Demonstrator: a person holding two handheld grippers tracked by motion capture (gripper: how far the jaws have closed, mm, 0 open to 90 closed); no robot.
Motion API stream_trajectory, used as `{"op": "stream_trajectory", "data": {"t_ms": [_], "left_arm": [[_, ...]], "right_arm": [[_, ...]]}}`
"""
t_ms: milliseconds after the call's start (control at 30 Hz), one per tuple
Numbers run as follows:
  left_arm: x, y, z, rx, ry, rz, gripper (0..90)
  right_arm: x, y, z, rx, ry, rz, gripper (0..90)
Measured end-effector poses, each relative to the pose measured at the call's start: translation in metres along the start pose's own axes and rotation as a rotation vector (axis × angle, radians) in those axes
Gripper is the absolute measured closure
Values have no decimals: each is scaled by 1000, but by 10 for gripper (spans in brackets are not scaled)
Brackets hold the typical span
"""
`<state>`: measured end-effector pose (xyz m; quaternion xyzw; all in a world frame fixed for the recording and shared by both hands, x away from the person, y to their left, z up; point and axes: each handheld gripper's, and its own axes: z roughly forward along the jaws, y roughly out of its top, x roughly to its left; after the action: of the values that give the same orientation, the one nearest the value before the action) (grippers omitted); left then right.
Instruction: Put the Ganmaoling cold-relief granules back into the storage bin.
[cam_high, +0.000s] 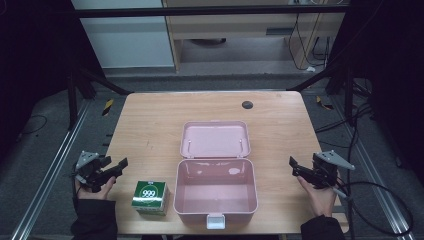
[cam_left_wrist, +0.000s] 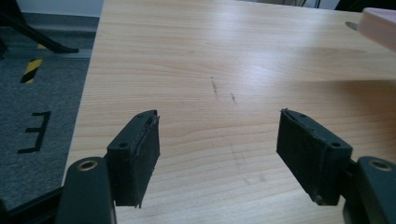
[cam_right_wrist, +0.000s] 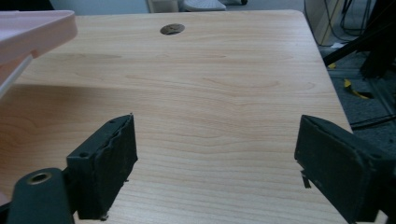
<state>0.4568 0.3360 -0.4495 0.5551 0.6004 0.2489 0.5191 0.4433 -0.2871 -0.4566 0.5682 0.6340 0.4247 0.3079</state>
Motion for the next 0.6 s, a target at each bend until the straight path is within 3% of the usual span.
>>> {"op": "stream_trajectory", "data": {"t_ms": [33, 100, 233, 367, 600], "left_arm": [[0, 0, 0, 0, 0, 0, 299], [-5, 4, -3, 1, -47, 10, 301], [-10, 8, -5, 11, -93, 30, 304], [-13, 13, -9, 48, -178, 63, 303], [-17, 20, -12, 88, -221, 110, 311]], "right_arm": [[0, 0, 0, 0, 0, 0, 156], [-1, -1, 1, 13, -16, -27, 156], [0, -3, 3, 30, -24, -64, 143], [1, -7, 4, 29, -39, -108, 131], [1, -8, 4, 16, -51, -123, 142]]}}
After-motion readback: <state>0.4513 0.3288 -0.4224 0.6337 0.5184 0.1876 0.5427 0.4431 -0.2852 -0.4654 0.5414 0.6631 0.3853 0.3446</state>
